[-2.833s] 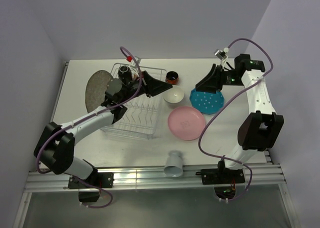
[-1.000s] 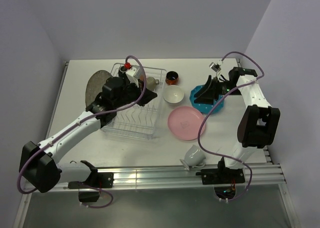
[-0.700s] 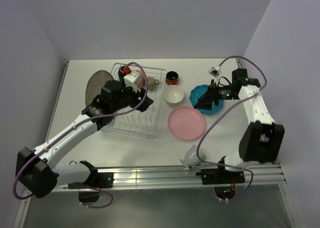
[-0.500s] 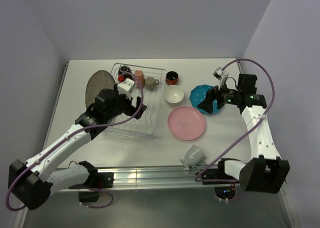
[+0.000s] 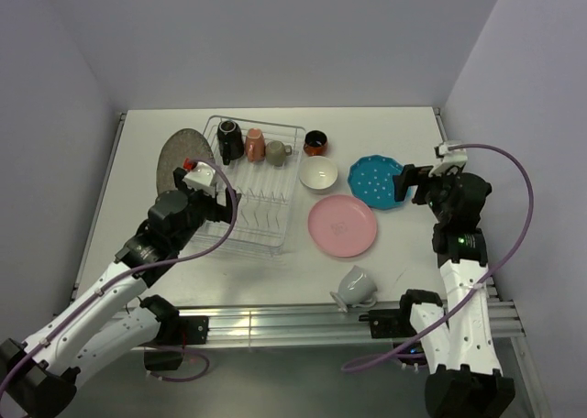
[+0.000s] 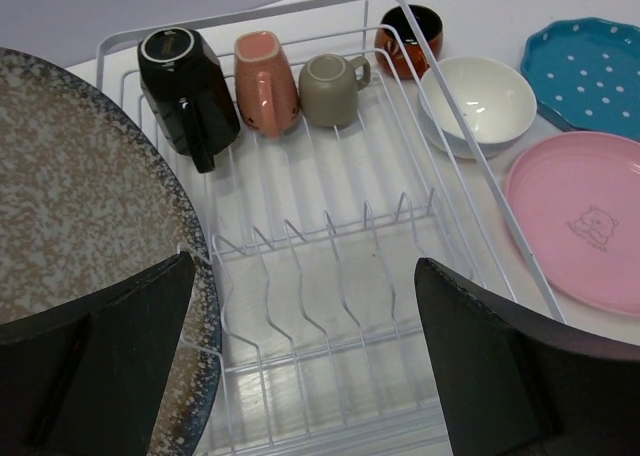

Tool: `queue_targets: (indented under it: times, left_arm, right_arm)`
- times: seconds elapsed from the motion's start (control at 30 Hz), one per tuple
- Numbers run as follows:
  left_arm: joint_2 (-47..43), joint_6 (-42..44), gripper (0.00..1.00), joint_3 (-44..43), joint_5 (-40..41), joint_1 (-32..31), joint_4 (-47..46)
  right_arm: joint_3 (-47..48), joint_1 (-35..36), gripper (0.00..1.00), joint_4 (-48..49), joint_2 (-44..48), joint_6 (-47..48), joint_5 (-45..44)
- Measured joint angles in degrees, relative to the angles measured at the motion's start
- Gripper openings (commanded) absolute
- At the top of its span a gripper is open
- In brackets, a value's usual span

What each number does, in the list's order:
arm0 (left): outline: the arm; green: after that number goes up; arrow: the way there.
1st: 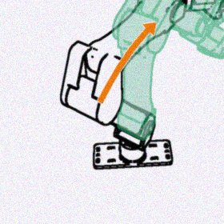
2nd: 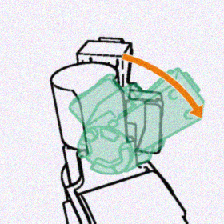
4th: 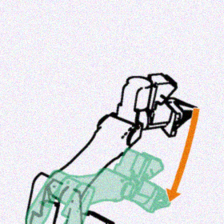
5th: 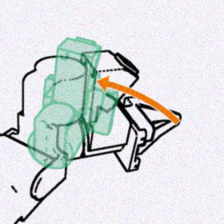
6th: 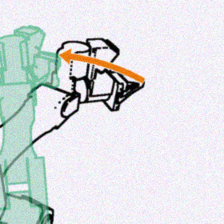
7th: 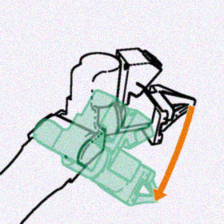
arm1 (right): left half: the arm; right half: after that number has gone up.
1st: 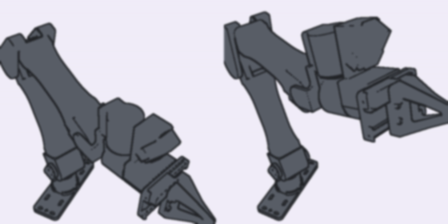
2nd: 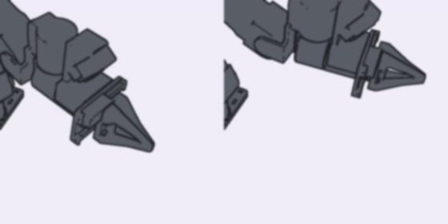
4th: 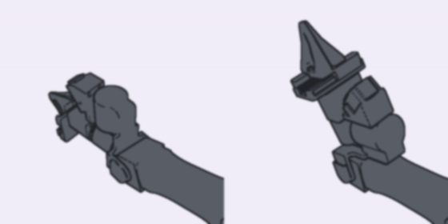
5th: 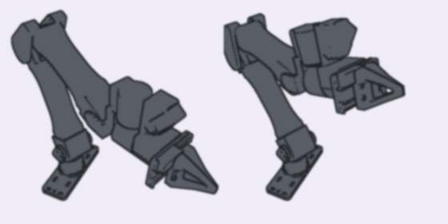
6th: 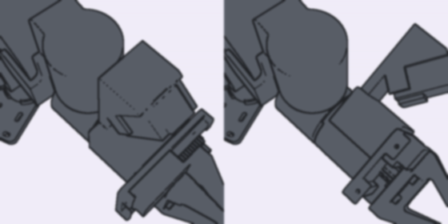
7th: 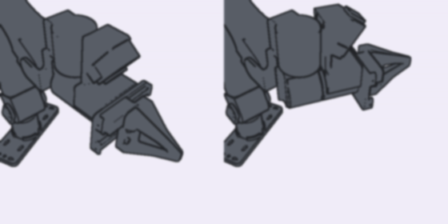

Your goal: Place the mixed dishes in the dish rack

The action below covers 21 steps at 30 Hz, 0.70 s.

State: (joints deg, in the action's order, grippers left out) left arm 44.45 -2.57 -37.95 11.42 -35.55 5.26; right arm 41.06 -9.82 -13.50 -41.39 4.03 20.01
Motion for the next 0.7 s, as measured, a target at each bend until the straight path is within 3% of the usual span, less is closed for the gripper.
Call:
queue_targets:
  times: [0.23, 0.7]
  left_arm:
    - [-0.48, 0.33, 0.99, 0.00, 0.92, 0.04, -0.20]
    - [-1.25, 0.46, 0.99, 0.00, 0.90, 0.22, -0.17]
  right_arm:
    - [-1.99, -5.03, 1.00, 4.24, 0.28, -8.35, -2.10]
    - [-2.95, -7.30, 1.00, 6.88, 0.79, -16.90, -8.24]
